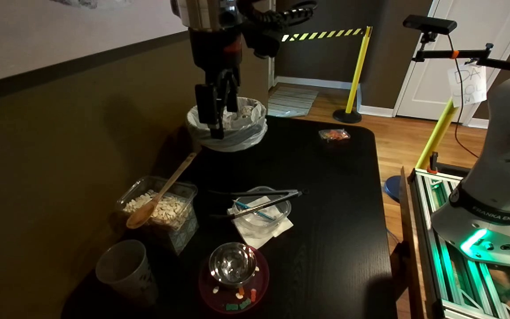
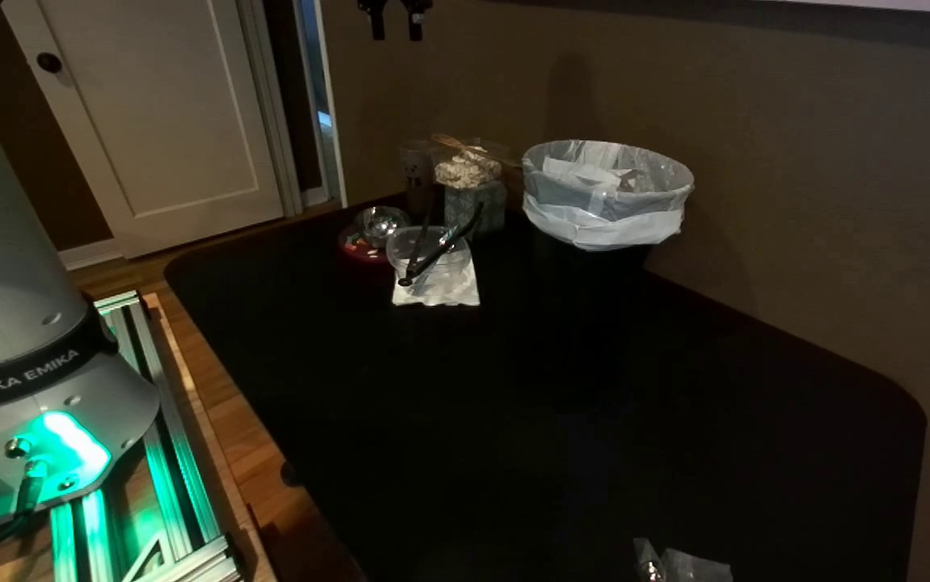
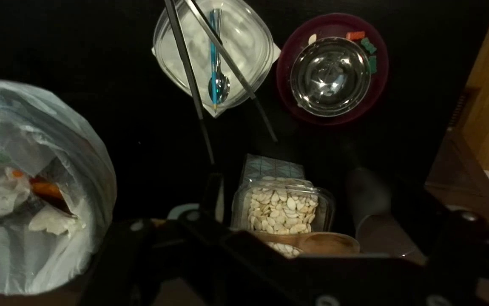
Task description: Remove the cooking stick from the lunchbox and put it on the silver bowl
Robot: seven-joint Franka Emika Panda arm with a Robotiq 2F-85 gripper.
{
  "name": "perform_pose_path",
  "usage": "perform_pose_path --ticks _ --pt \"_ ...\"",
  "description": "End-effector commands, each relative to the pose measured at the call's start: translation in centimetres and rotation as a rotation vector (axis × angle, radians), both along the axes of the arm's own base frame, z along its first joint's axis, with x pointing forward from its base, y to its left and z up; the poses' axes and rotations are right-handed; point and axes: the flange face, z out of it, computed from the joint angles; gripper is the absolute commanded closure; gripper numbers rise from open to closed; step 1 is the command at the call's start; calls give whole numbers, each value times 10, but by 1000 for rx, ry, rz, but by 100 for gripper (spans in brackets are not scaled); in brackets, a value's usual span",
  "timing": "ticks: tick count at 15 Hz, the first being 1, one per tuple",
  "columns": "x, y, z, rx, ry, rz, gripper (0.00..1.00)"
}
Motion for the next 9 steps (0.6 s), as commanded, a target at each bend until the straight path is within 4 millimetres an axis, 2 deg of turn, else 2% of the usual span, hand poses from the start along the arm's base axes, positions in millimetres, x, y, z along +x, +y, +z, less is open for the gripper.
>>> perform_pose_path --ticks 1,4,9 --pt "-1 2 -3 20 -39 196 0" --pt "25 14 -7 120 22 319 0" --pt "74 17 -53 43 198 454 0"
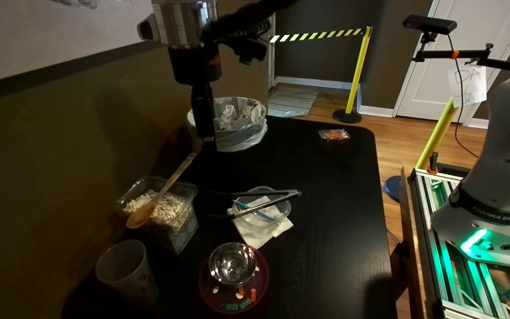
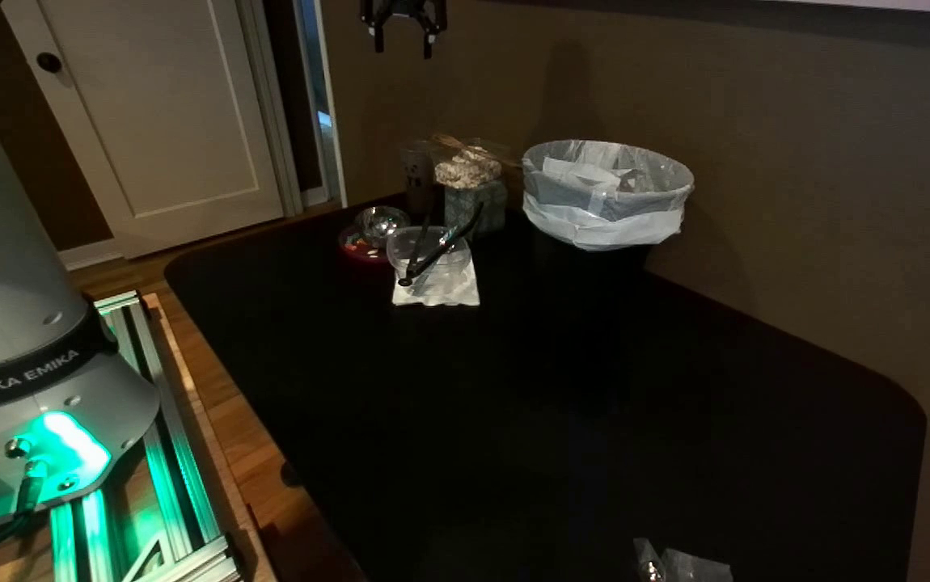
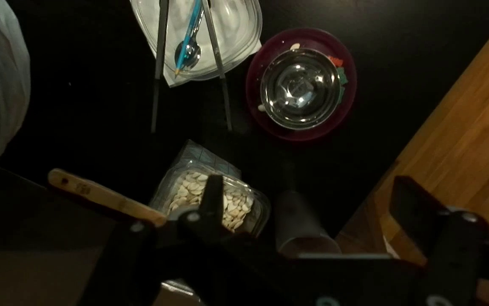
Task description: Remove the cooking stick from the lunchbox and put it on the silver bowl
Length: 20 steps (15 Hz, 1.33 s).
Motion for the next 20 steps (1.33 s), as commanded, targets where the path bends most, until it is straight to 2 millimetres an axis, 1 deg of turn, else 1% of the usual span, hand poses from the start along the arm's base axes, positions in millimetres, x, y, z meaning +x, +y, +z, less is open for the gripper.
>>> perform_pose_path --ticks 1,2,3,5,6,11,13,15,17,20 --pt "43 8 -35 -50 106 52 0" --pt "51 9 -40 -84 113 -13 0" --pt "31 1 -29 -38 84 21 0" --pt "45 4 -42 -58 103 4 0" --pt "49 6 -45 -59 104 2 0" --pt "51 9 -40 -61 101 -3 0" --pt "50 17 -39 -20 44 46 0" --pt "53 23 -37 7 -35 83 0" --pt "61 27 -41 33 -105 193 0" --pt "76 25 -48 56 -140 356 0"
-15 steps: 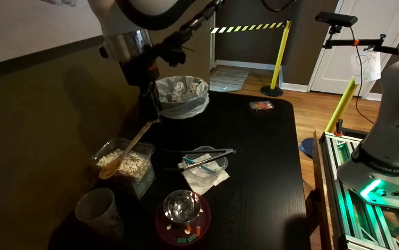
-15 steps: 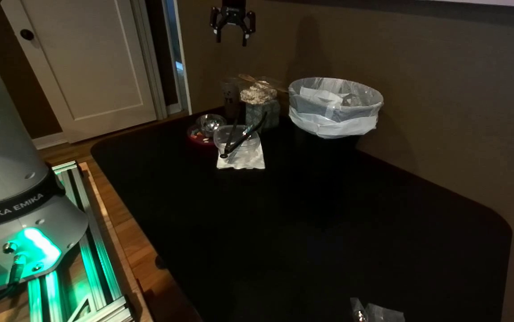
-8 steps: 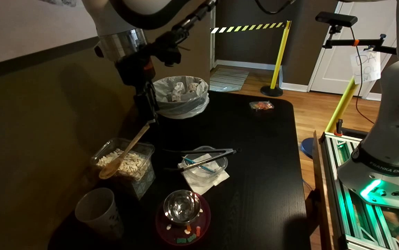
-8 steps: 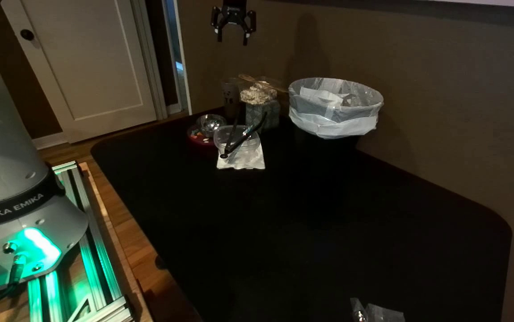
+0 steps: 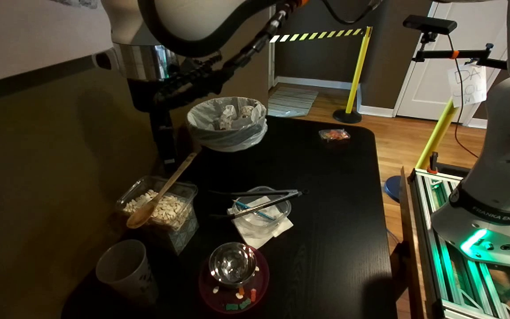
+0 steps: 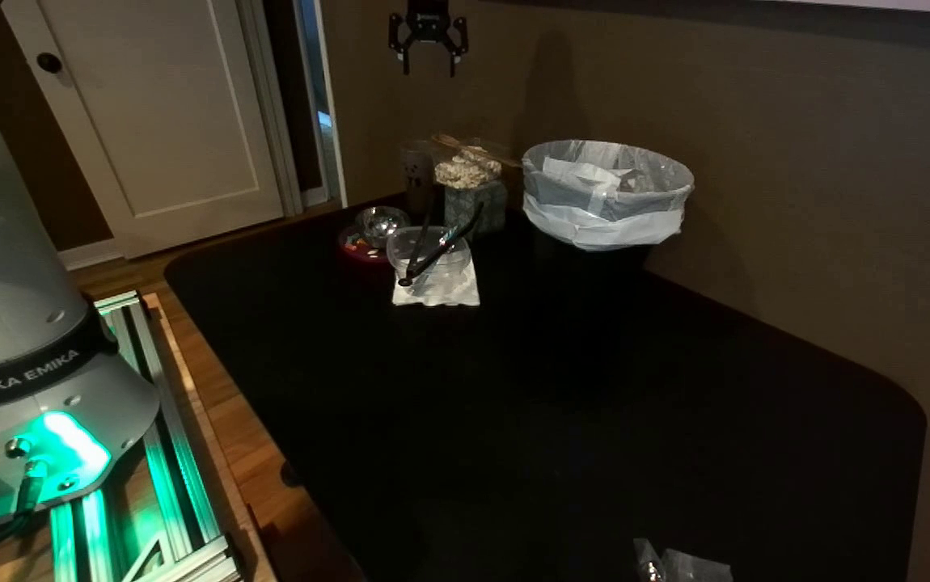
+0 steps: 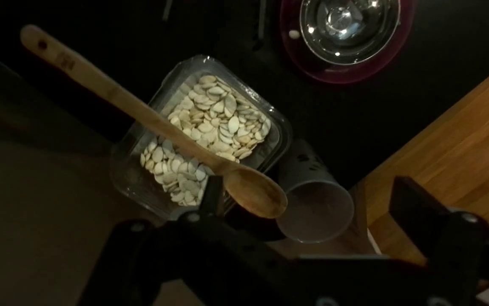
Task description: Remove the cooking stick from the lunchbox and put it on the silver bowl
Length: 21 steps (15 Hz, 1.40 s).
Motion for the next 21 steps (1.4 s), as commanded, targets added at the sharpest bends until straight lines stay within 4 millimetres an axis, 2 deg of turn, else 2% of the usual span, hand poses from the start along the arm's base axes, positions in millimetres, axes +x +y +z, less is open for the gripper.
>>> perform_pose_path --ticks 1,5,8,11,12,13,14,17,21 --pt "13 -7 -10 1 -19 197 0" --pt "29 -25 -22 9 25 407 0" --pt "40 -27 -48 -19 64 511 0" --pt "52 -24 -79 -27 83 534 0" --pt "54 -23 -84 -24 80 521 0" --pt "44 -25 -71 -16 68 505 0" --pt "46 -25 -78 -14 74 504 0" --pt "50 -23 -80 -21 37 515 0" --pt "69 -26 -108 -29 -38 503 0"
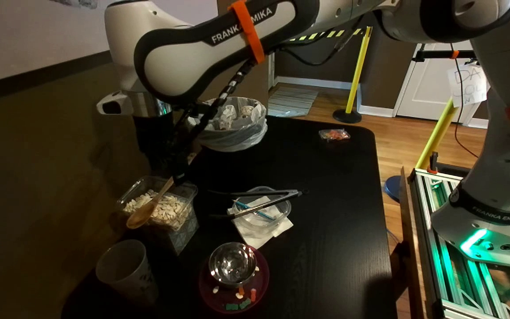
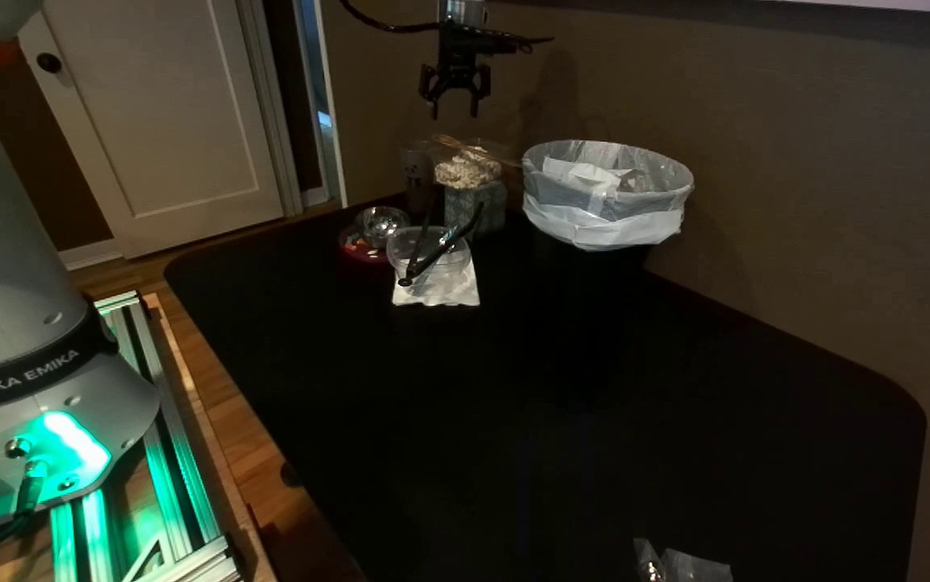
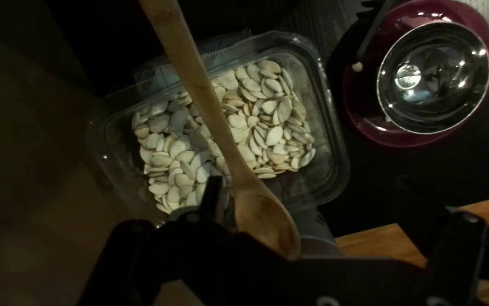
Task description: Remove the cooking stick from the lunchbox and put it on the silver bowl
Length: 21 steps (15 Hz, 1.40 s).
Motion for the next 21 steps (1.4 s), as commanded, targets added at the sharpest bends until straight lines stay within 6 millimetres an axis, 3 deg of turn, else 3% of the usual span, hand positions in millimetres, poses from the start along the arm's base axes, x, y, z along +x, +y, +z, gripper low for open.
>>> perform_pose_path --ticks 1,5,12,13,14,15,21 --pt "17 -3 -31 -14 -57 6 0" --pt "28 -6 -56 -45 -97 1 0" --pt "31 6 -67 -29 -78 23 3" --pt "32 8 -69 -28 -76 21 19" --pt "31 10 -70 -20 -70 26 28" --pt "32 11 -72 -18 -69 26 30" --pt "34 13 -81 -14 -62 21 77"
